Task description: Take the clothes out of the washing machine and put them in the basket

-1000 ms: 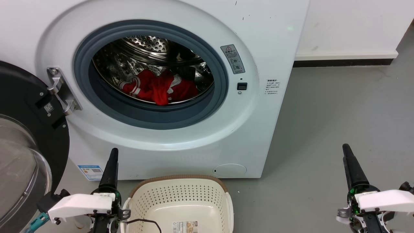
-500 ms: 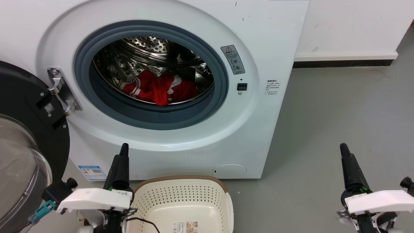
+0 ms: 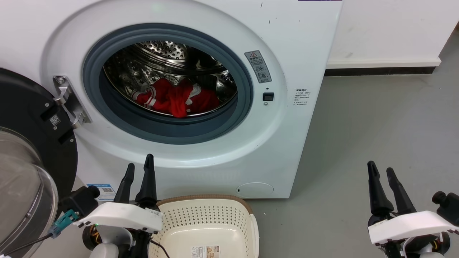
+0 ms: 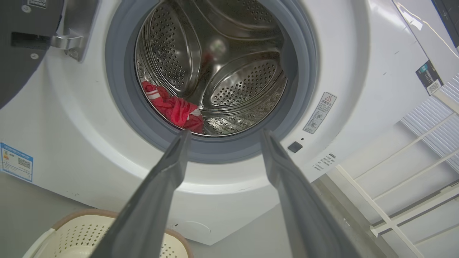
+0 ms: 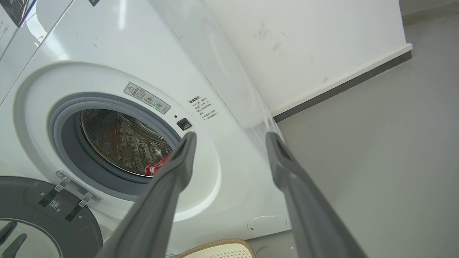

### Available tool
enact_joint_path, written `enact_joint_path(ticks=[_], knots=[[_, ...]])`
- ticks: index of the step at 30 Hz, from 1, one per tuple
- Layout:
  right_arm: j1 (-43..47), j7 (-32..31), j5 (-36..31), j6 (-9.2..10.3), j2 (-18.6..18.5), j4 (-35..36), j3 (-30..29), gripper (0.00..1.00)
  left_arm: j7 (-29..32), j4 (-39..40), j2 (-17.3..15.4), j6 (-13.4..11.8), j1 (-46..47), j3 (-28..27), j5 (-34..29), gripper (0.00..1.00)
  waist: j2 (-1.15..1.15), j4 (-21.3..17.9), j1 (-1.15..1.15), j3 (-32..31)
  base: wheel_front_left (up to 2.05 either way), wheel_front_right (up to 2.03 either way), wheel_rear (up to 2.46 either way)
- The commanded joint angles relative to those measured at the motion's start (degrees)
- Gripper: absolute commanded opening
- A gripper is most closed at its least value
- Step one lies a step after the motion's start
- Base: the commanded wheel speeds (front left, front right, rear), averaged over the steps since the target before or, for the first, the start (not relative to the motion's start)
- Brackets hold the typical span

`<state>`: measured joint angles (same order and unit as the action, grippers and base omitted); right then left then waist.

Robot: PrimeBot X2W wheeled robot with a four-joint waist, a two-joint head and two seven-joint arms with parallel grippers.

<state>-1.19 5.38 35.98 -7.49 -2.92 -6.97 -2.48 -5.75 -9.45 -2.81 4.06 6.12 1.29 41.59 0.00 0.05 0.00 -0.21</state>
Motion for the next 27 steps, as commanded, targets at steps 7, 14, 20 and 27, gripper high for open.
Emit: enact_joint_path(ticks=[7, 14, 20, 27], knots=[[0.3, 0.8, -7.5, 0.0, 0.0, 2.1, 0.1, 1.0, -1.6, 0.5, -0.2, -0.9, 1.1, 0.6, -7.6, 1.0, 0.0, 0.0, 0.0, -0.1, 0.0, 0.0, 0.0], [0.8, 0.8, -12.5, 0.0, 0.0, 2.8, 0.0, 1.0, -2.8, -0.1, -0.6, -1.3, 1.4, 1.1, -12.6, 1.0, 0.0, 0.1, 0.0, -0.2, 0.0, 0.0, 0.0], [1.1, 1.0, -16.5, 0.0, 0.0, 3.2, 0.1, 1.0, -3.7, -0.5, -0.8, -2.0, 1.8, 1.5, -16.4, 1.0, 0.0, 0.1, 0.0, -0.3, 0.0, 0.0, 0.0], [1.5, 1.3, -20.9, 0.0, 0.0, 3.8, 0.2, 1.0, -4.6, -1.4, -1.2, -2.5, 1.9, 1.9, -20.7, 1.0, 0.0, 0.2, 0.0, -0.2, 0.0, 0.0, 0.0]])
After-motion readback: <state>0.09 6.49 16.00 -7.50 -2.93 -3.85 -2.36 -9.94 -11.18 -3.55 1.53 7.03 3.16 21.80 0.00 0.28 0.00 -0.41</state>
